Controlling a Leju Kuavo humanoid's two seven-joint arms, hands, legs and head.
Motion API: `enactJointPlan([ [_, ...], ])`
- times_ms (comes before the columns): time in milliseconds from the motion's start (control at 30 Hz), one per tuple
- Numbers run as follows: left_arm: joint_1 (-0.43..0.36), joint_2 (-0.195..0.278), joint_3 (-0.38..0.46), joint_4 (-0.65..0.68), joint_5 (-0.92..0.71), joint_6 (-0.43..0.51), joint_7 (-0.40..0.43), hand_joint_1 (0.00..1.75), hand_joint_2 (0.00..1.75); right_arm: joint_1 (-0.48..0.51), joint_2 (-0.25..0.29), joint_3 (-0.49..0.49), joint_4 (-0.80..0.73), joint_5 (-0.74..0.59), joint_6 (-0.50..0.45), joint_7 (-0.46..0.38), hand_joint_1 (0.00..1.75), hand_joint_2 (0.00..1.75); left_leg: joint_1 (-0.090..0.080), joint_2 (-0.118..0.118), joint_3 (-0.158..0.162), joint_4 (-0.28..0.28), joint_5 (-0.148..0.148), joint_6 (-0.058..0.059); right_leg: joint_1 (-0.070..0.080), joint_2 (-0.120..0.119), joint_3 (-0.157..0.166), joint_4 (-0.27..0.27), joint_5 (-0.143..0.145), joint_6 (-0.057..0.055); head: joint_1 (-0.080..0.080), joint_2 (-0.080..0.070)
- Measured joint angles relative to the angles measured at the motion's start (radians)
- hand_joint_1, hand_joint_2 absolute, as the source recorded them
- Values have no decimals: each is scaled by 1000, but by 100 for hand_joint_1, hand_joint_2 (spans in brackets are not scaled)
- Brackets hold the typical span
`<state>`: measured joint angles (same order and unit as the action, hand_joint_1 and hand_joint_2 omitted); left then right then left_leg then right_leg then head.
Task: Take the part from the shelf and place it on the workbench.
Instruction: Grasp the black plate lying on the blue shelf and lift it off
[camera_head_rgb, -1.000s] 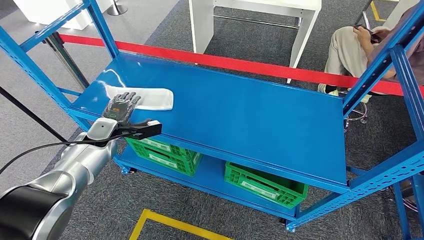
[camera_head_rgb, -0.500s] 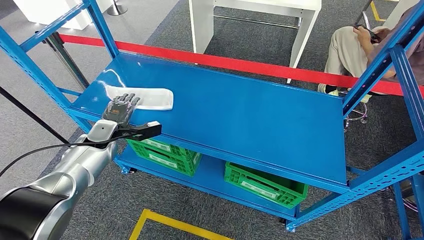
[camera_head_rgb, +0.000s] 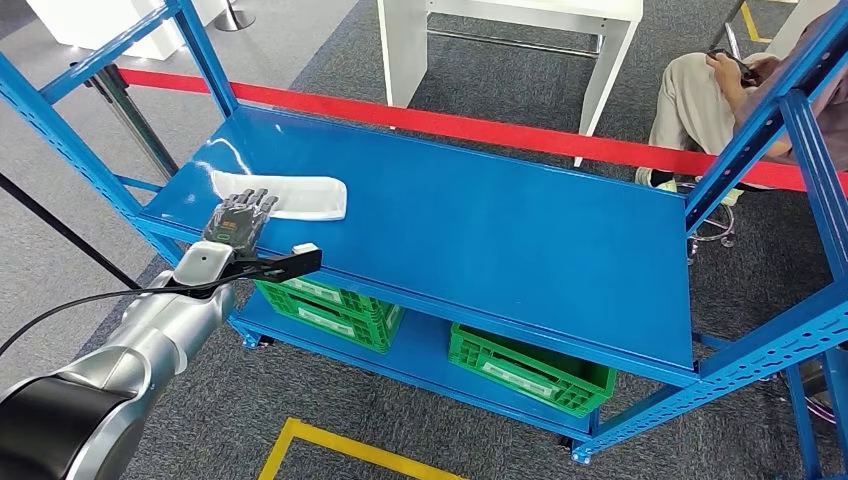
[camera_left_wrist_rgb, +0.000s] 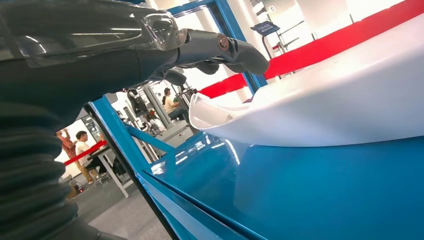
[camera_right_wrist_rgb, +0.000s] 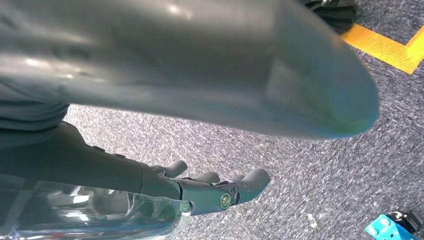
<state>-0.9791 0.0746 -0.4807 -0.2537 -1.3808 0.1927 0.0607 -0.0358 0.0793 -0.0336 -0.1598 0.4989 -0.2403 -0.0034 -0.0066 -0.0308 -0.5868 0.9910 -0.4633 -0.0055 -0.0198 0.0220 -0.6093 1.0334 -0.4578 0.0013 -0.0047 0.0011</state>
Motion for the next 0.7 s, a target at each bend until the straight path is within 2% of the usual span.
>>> enactJointPlan([
  [367, 6, 8, 3, 0, 12, 5, 10, 0, 175, 0, -1, 0, 0, 4, 1, 0, 0, 0, 0, 0, 0, 0, 0, 0, 0, 0, 0, 0, 0, 0, 0, 0],
  [400, 6, 8, 4, 0, 12, 6, 11, 7, 175, 0, -1, 0, 0, 5, 1, 0, 0, 0, 0, 0, 0, 0, 0, 0, 0, 0, 0, 0, 0, 0, 0, 0],
  [433, 7, 9, 5, 0, 13, 6, 12, 34, 175, 0, -1, 0, 0, 5, 1, 0, 0, 0, 0, 0, 0, 0, 0, 0, 0, 0, 0, 0, 0, 0, 0, 0],
  [533, 8, 12, 10, 1, 17, 6, 23, 101, 175, 0, -2, 0, 0, 6, 1, 0, 0, 0, 0, 0, 0, 0, 0, 0, 0, 0, 0, 0, 0, 0, 0, 0],
  [633, 9, 17, 18, 3, 20, 6, 43, 97, 175, 0, -4, 0, 0, 10, 1, -1, 0, 0, 0, 0, 0, 0, 0, 0, 0, 0, 0, 0, 0, 0, 0, 0],
  [700, 10, 23, 23, 5, 21, 8, 54, 107, 175, 0, -6, 0, 0, 11, 1, -3, 0, 0, 0, 0, 0, 0, 0, 0, 0, 0, 0, 0, 0, 0, 0, 0],
])
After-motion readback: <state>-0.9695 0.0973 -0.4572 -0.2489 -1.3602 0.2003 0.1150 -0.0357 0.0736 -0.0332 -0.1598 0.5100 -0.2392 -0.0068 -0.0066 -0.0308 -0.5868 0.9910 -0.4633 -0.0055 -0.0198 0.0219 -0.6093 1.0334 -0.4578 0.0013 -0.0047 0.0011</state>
